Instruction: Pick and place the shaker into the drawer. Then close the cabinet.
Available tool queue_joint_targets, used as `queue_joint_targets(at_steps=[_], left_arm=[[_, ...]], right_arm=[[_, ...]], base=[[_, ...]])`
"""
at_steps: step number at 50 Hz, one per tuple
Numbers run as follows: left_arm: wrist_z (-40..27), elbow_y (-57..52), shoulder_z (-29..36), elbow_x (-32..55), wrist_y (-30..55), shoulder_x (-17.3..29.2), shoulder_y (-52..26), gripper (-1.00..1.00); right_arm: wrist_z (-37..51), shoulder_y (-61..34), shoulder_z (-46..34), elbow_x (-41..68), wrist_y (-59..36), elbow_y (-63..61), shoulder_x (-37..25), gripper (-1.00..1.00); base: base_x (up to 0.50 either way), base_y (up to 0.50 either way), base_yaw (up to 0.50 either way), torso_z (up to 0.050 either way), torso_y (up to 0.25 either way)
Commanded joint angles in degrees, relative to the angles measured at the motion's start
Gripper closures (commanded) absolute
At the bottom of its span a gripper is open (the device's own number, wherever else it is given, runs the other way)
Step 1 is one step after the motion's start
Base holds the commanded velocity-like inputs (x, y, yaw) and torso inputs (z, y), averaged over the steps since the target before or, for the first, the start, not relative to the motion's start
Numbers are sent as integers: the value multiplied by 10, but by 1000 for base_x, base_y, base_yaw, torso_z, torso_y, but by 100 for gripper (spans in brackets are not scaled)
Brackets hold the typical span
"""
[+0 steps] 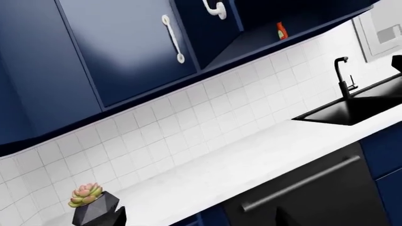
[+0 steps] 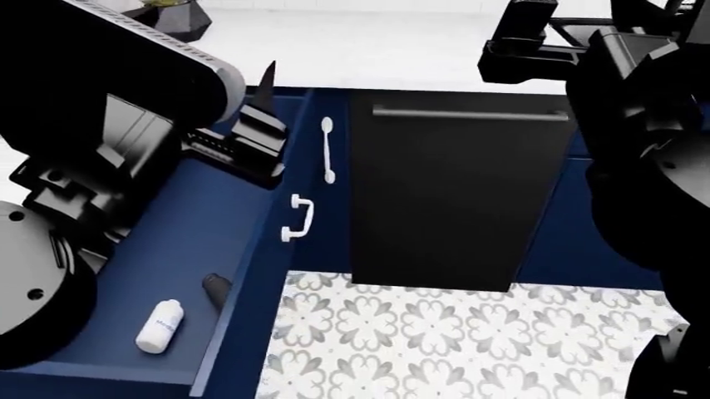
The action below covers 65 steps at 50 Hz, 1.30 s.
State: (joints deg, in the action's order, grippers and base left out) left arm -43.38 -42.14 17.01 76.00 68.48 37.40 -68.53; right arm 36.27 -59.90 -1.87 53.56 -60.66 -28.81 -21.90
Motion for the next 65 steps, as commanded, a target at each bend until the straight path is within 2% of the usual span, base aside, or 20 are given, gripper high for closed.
queue_joint_targets(at_steps=[1,28,39,44,47,50,52,53,54,56,57,65], left_arm=[[0,-4,3,-4,-7,3,9,-100],[-6,-4,7,-1,-19,5,23,-100],[19,-4,25,-49,-44,1,58,-100],[30,-3,35,-86,-77,-8,108,-100],[72,18,53,-192,-177,-18,210,-100],[116,109,102,-338,-337,-49,348,-100],[128,275,138,-471,-509,-99,495,-100],[143,361,144,-502,-595,-127,517,-100],[153,447,146,-517,-664,-147,524,-100],[165,532,147,-529,-709,-168,527,-100],[169,548,147,-532,-719,-173,527,-100],[183,580,148,-529,-740,-181,525,-100]], right_arm=[[3,9,9,9,8,-2,5,-100],[-2,34,7,13,25,-16,0,-100],[-4,46,2,14,29,-17,0,-100],[-8,69,-1,10,37,-23,-4,-100],[-24,113,-32,-16,47,-29,-14,-100],[-45,218,-84,-98,116,1,-16,-100],[-104,390,-168,-247,288,96,-5,-100],[-131,456,-193,-300,374,182,16,-100],[-148,477,-203,-326,460,257,33,-100],[-166,490,-210,-347,607,336,52,-100],[-170,491,-212,-351,624,355,57,-100],[-176,491,-213,-351,645,387,65,-100]], base=[[35,-499,0,0,0],[34,-499,0,0,0],[32,-499,0,0,0],[32,-499,0,0,0],[12,-166,0,0,0],[0,0,0,0,0],[0,0,0,0,0],[0,0,0,0,0],[0,0,0,0,0],[0,0,0,0,0],[0,0,0,0,0],[0,0,0,0,0]])
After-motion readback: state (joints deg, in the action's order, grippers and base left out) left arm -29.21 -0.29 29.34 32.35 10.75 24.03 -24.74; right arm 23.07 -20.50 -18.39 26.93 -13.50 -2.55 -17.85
